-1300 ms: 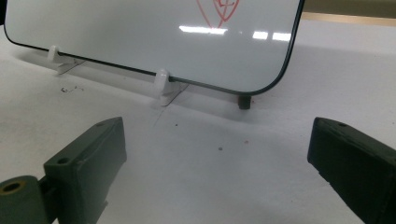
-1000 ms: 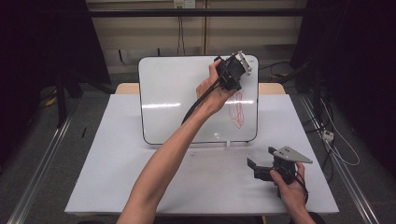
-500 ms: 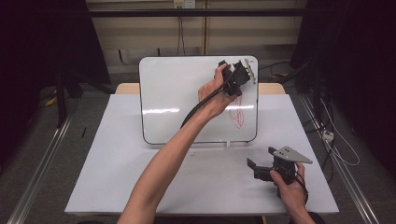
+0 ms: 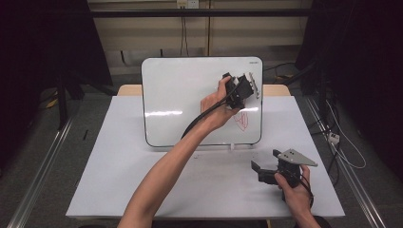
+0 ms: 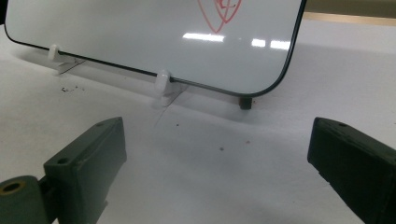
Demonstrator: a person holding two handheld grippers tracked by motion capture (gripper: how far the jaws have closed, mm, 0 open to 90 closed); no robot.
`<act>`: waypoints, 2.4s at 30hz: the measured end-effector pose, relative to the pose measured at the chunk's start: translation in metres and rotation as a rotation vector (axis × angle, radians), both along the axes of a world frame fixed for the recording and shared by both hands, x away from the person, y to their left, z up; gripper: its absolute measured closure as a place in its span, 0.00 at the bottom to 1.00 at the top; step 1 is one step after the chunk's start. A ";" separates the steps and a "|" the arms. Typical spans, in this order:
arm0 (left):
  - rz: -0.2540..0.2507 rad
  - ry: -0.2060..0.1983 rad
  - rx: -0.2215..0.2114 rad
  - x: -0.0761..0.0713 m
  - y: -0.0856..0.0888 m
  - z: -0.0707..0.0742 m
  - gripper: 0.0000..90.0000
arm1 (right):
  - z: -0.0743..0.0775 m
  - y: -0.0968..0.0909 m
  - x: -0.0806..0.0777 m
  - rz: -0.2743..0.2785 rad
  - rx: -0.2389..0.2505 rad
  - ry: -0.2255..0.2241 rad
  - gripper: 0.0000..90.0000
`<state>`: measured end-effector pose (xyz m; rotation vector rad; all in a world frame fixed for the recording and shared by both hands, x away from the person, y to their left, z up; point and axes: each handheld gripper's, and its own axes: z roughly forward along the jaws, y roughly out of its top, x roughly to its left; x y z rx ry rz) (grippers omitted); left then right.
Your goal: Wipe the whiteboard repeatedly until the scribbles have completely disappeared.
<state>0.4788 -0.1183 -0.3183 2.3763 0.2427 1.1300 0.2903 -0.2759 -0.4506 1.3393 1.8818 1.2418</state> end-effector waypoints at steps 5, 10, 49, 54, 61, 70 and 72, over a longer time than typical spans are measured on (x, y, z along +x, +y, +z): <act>-0.009 0.000 0.004 -0.006 0.002 -0.006 0.35 | 0.000 0.000 0.000 -0.002 0.000 0.001 0.05; -0.028 -0.009 -0.002 -0.018 0.006 -0.021 0.35 | 0.000 0.000 0.000 0.000 -0.002 -0.001 0.05; -0.002 -0.011 0.000 -0.011 0.014 -0.010 0.35 | 0.000 0.000 0.000 -0.001 -0.002 0.001 0.05; -0.012 -0.009 0.008 -0.016 0.014 -0.017 0.35 | 0.000 0.000 0.000 -0.001 -0.001 0.001 0.05; -0.021 -0.005 0.000 -0.021 0.015 -0.025 0.35 | 0.000 0.001 0.000 -0.001 -0.003 0.000 0.05; -0.036 -0.003 0.014 -0.030 0.015 -0.035 0.35 | 0.000 0.001 0.000 0.000 -0.002 0.000 0.05; -0.038 -0.001 0.019 -0.032 0.015 -0.036 0.35 | 0.000 0.001 0.000 0.001 -0.003 -0.002 0.05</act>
